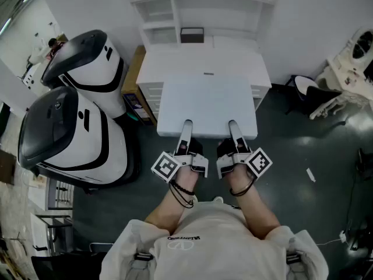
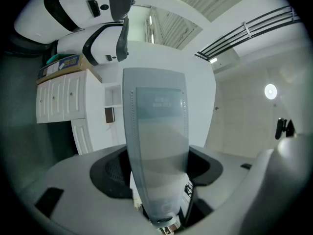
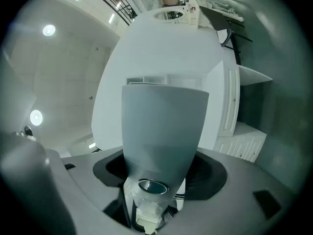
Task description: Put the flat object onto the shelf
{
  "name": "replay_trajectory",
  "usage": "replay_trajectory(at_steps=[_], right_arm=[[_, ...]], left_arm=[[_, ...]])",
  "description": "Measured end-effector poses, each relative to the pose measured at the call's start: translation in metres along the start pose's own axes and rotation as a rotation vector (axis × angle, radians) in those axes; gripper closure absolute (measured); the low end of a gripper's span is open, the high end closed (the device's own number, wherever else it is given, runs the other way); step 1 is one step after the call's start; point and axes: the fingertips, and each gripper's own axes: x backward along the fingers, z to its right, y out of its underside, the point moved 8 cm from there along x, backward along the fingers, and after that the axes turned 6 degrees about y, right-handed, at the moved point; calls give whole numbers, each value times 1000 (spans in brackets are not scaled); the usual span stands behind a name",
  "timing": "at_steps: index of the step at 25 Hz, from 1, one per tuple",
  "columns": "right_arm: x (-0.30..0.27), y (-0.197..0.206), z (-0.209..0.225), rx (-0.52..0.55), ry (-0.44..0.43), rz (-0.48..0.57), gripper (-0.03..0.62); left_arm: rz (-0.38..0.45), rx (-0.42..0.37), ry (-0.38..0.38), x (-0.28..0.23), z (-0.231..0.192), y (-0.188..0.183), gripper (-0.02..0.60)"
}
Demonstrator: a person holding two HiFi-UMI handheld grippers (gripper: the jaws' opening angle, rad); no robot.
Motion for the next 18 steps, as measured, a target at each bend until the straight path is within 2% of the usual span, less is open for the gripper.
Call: replay_trajectory(at_steps=[7,18], right_arm=[[-9,6,1,1,-6,17,278],[-35,42,-1,27,-2,29,278]], left_arm=[[-1,9,11,-3,-5,-7,279],[-10,28,11,0,-20,-52,279]])
